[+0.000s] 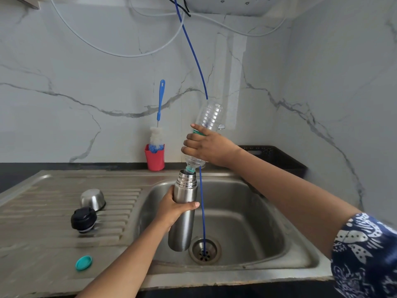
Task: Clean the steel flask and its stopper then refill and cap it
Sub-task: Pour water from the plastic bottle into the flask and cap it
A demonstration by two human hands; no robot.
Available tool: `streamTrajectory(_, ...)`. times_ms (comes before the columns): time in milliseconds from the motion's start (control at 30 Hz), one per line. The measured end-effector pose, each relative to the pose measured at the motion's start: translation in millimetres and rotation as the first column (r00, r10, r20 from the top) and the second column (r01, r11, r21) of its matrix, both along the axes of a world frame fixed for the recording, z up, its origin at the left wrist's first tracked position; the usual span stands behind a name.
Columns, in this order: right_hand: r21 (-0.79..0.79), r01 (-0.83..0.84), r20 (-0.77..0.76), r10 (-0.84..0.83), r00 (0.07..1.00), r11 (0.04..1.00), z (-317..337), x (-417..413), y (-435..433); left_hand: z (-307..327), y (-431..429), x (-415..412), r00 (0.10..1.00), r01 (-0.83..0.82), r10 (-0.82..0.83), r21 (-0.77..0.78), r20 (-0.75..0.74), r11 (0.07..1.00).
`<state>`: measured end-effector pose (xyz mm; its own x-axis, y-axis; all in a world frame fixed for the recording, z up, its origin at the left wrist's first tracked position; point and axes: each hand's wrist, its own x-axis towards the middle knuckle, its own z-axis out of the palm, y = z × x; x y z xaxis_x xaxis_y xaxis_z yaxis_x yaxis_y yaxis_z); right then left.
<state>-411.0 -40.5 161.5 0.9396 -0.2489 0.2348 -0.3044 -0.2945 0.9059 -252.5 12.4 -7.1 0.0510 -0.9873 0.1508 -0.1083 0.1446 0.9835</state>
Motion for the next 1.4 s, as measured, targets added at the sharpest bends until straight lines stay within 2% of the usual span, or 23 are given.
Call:
streamTrajectory(367, -0.031, -0.138, 0.072, 0.140, 0.988, 0.990, -5, -3, 4, 1, 2, -1, 1.000, 0.010, -0.010, -0.001, -0.014, 1.000)
streamTrajectory(467, -0.018, -0.166, 0.031, 0.166, 0.986, 0.986, -9, -1, 1, 2, 3, -1, 1.000, 0.002, -0.002, -0.005, -0.009, 1.000)
streamTrajectory(600, -0.022, -0.165, 0.062, 0.166, 0.984, 0.986, -10, 1, 1, 3, 4, -2, 1.000, -0.003, 0.003, -0.013, -0.004, 1.000)
streamTrajectory(700, -0.029, -0.190, 0.006, 0.190, 0.982, 0.981, -15, 3, 0, 3, 4, -2, 1.000, -0.004, 0.004, -0.009, -0.005, 1.000)
streamTrajectory(800, -0.026, -0.201, 0.057, 0.202, 0.978, 0.979, -15, 4, -2, 3, 4, -1, 1.000, -0.006, 0.006, -0.006, -0.003, 1.000)
streamTrajectory(1100, 0.025, -0.190, 0.073, 0.188, 0.979, 0.981, -14, 0, 0, 4, 4, -1, 1.000, -0.008, 0.008, 0.001, -0.009, 1.000)
streamTrajectory(1200, 0.029, -0.170, 0.103, 0.166, 0.981, 0.985, -14, -2, -2, 4, 4, -1, 1.000, -0.017, 0.017, -0.005, -0.007, 1.000)
streamTrajectory(1267, 0.089, -0.117, 0.149, 0.103, 0.983, 0.989, -15, -4, -2, 5, 5, -2, 1.000, -0.022, 0.022, -0.006, -0.015, 1.000)
streamTrajectory(1333, 0.228, 0.009, 0.221, -0.060, 0.973, 0.974, -14, -6, 1, 6, 5, -2, 0.999, -0.028, 0.028, -0.009, -0.021, 1.000)
streamTrajectory(1400, 0.409, 0.123, 0.284, -0.254, 0.925, 0.904, -15, -7, 3, 7, 5, -1, 0.999, -0.034, 0.034, -0.017, -0.030, 0.999)
